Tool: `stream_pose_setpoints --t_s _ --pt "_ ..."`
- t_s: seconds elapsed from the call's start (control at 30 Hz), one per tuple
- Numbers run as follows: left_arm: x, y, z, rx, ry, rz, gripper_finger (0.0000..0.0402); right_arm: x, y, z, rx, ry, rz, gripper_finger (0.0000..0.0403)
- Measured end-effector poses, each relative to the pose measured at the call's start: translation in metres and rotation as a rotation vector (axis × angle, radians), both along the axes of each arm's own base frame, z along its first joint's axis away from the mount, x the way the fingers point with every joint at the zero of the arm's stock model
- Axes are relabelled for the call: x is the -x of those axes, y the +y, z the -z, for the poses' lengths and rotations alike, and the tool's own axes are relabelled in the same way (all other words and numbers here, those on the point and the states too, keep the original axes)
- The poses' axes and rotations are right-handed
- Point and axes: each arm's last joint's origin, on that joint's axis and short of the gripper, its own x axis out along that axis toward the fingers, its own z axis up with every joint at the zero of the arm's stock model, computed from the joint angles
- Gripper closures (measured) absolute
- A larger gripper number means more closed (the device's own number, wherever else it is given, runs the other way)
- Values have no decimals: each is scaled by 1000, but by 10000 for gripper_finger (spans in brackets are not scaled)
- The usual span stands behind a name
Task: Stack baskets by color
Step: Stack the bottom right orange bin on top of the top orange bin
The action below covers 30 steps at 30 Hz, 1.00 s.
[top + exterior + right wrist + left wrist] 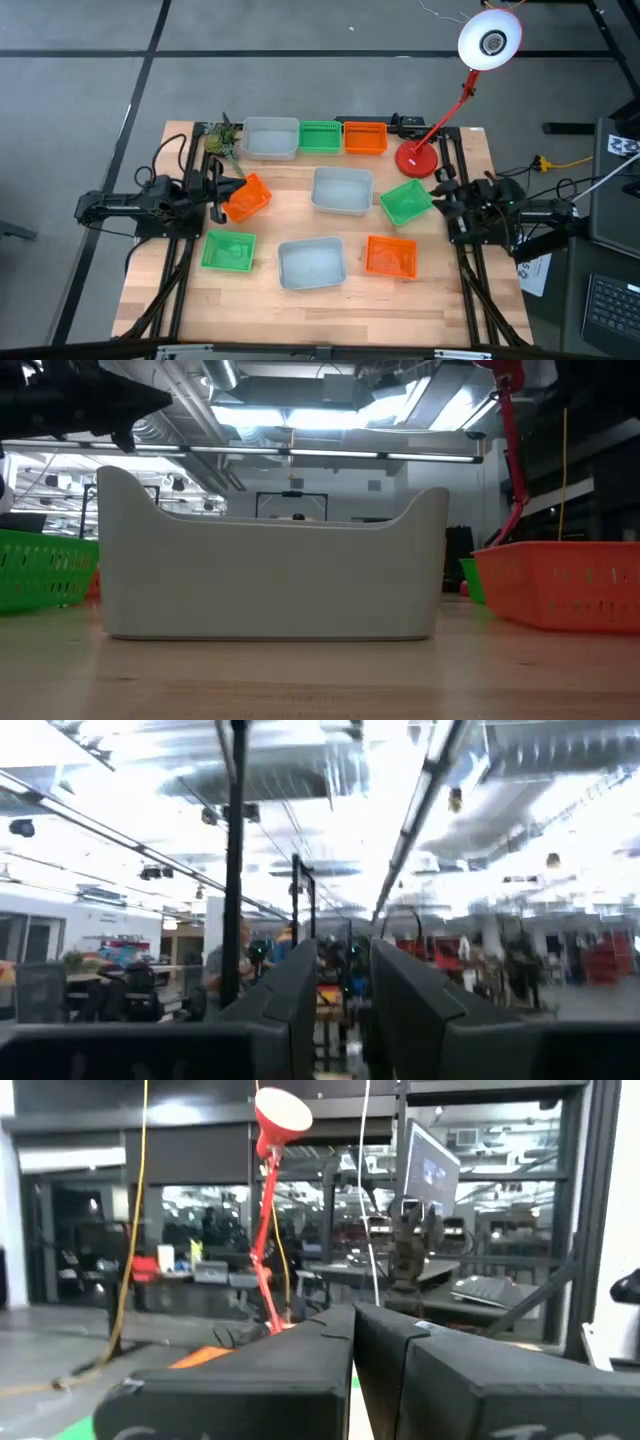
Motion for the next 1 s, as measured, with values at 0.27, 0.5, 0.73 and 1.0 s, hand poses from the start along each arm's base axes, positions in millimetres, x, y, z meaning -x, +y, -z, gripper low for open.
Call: stream_pose_setpoints --t_s 0.27,0.5,0.73,1.0 --pt "1 1 -1 -81 16 -72 401 -19 0 -49 23 301 12 303" --pt "0 1 0 -80 30 -74 401 -50 -5 -85 -7 768 174 303" --pt "-1 1 2 -57 46 -64 401 -77 -3 -84 -92 1150 112 303" --pt "-2 1 7 -56 98 -63 401 -104 11 -47 -197 1394 -177 303"
